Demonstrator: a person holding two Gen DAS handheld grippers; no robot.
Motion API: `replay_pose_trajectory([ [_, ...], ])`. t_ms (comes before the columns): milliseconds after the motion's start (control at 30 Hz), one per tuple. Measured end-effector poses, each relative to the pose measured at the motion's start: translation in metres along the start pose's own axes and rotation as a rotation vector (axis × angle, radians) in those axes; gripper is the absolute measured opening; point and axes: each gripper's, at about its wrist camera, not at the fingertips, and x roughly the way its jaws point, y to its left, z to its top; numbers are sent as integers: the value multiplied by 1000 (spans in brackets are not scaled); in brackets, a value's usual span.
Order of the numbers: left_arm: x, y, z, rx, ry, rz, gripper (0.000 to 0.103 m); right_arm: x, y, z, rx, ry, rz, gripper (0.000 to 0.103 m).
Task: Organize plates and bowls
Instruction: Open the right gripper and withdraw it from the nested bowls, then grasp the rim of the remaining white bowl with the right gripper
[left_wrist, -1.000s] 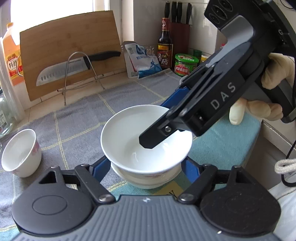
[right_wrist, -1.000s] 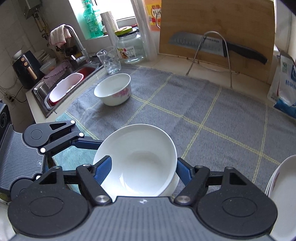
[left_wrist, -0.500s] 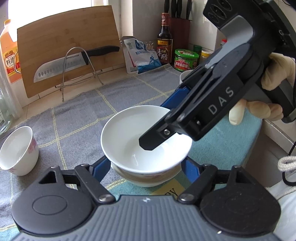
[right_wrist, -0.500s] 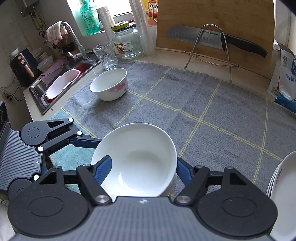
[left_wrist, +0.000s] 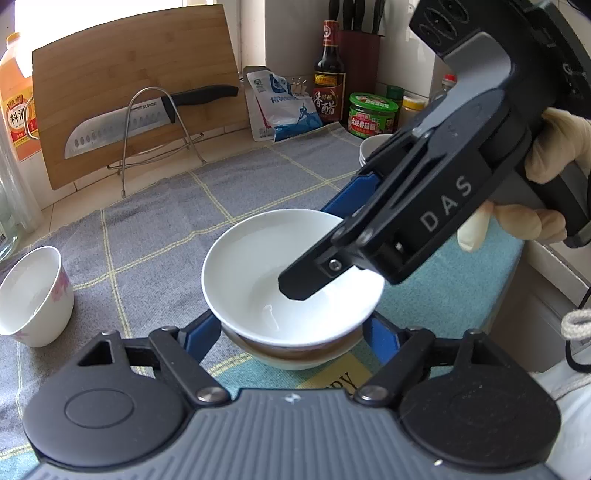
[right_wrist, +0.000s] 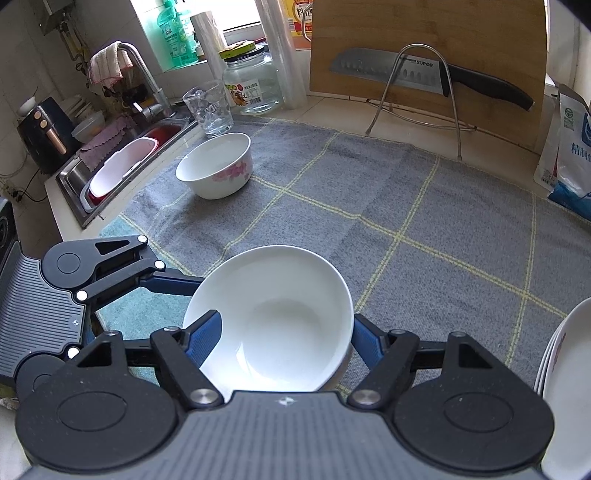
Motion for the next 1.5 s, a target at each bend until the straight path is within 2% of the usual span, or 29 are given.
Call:
replay_pose_trajectory([
  [100,0,1,0,-5,3,-3,86,0,0,-1,-1,1,0,86],
  [233,-5,0,-2,2,-27,-6,95,-3,1,-1,-7,-13,7,90],
  [500,-11,-2,-6,18,-22,-3,95,-10,5,-1,-32,-27,-6,94],
  [633,-20,2,-9,13,-31,13,95,-15,12,5,-70,-45,-31,101],
  [767,-33,12,-14,-9,-39,21,95,-17,20,14,-102,-60,-36,103],
  [967,-49,34,-25,-31,-51,82,96,-10,34,26,-141,-59,-50,103],
  [1167,-58,66,-33,-111,-89,165,98,2,54,43,-196,-52,-58,103],
  [1500,-55,124,-46,-199,-126,349,99,30,84,85,-307,-36,-58,103],
])
